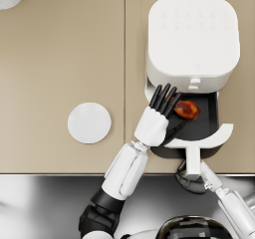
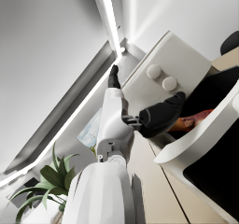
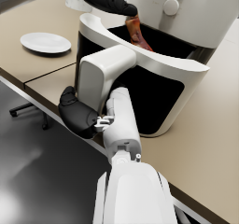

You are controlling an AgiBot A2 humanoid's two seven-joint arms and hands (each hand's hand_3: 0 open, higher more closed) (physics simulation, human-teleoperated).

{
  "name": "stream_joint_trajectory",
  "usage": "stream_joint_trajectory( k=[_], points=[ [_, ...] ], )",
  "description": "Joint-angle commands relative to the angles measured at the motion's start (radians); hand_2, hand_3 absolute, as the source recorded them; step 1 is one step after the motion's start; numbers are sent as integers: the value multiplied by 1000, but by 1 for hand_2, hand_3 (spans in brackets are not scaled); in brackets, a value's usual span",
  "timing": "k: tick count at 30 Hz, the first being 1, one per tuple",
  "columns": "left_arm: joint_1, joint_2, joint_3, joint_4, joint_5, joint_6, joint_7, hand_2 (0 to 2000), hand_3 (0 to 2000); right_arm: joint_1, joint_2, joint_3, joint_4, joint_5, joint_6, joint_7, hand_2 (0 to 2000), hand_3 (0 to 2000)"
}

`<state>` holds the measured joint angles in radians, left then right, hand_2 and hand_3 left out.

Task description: Pick up the drumstick and place it into the air fryer

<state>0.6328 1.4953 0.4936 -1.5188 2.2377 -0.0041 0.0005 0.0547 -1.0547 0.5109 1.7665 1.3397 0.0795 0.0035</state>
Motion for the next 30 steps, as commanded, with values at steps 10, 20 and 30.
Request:
stream_joint_trajectory(
  k=[10, 20, 30],
  points=[
    [-356, -78, -588, -321, -1, 4, 0, 0, 0, 159, -215, 102, 116, -1, 148, 4, 2000, 2000],
    [-379, -82, -677, -328, -2, 4, 0, 0, 0, 397, -221, 126, -111, 0, 184, -1, 2000, 2000],
    [-369, -92, -669, -322, -1, 4, 0, 0, 0, 598, -221, 231, -380, 2, 167, -4, 2000, 2000]
  ],
)
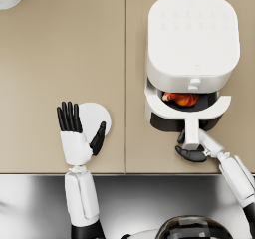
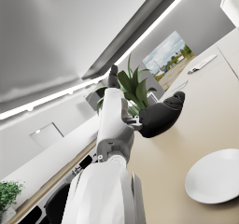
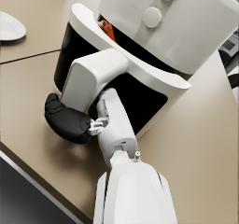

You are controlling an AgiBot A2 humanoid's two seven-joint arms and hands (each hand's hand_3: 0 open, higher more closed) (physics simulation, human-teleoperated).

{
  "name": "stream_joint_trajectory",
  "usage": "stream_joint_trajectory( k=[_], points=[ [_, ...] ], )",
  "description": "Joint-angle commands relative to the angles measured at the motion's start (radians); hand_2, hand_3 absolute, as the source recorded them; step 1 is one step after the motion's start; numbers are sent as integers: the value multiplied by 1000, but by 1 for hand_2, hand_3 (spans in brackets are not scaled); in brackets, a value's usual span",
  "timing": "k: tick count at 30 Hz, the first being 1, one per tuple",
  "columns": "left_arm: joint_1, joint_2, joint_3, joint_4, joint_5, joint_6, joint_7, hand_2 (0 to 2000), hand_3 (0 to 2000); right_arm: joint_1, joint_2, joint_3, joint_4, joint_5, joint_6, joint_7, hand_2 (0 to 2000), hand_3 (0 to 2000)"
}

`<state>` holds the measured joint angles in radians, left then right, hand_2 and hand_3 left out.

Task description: Pick up the drumstick and place it into the air fryer

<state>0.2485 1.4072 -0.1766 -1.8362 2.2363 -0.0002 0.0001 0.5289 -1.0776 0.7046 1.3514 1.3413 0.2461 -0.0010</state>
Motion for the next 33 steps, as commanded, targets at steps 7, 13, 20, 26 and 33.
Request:
stream_joint_trajectory(
  k=[7, 13, 20, 26, 33],
  points=[
    [17, -9, 1, 17, 0, 0, 0, 0, 0, 259, -226, 113, -158, -1, 7, 17, 2000, 2000],
    [9, -11, 2, 27, 0, 0, 0, 0, 0, 315, -314, 31, -359, -2, 6, 28, 2000, 2000],
    [7, -14, 10, 33, 0, 0, 0, 0, 0, 315, -174, 74, -472, -3, 79, 24, 2000, 2000],
    [5, -15, 9, 34, 0, 0, 0, 0, 0, 305, -198, 26, -491, -4, 113, 22, 2000, 2000],
    [4, -15, 8, 34, 0, 0, 0, 0, 0, 307, -201, 16, -498, -2, 144, 25, 2000, 2000]
  ],
)
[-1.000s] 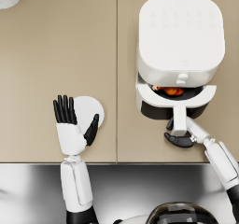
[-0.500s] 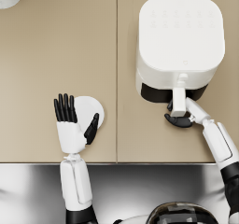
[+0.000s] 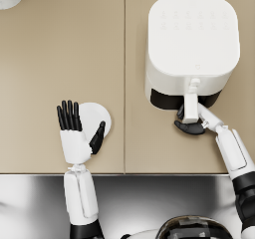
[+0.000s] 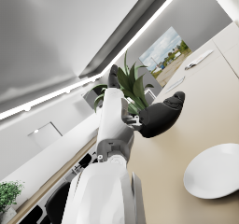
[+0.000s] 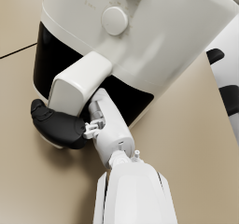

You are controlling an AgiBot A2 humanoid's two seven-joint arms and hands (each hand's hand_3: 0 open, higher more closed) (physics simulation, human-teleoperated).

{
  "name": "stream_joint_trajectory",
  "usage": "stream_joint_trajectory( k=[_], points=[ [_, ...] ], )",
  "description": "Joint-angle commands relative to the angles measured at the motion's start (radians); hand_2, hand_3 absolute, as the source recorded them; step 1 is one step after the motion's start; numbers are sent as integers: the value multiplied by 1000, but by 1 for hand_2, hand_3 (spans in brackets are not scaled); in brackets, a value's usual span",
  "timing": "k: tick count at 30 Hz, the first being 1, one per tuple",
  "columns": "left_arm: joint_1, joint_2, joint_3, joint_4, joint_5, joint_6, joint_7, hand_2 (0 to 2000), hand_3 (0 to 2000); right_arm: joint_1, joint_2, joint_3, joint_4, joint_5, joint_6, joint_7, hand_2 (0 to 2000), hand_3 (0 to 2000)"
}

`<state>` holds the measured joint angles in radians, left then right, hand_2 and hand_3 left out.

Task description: Pick up the drumstick and place it into the air fryer

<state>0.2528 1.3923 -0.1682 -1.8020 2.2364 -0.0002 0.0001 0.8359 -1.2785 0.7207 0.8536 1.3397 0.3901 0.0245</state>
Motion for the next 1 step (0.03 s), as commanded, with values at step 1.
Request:
stream_joint_trajectory(
  k=[1],
  points=[
    [0, 0, 0, 0, 0, 0, 0, 0, 0, 0, -1, 0, -1, 0, -7, 0, 2000, 2000]
  ],
)
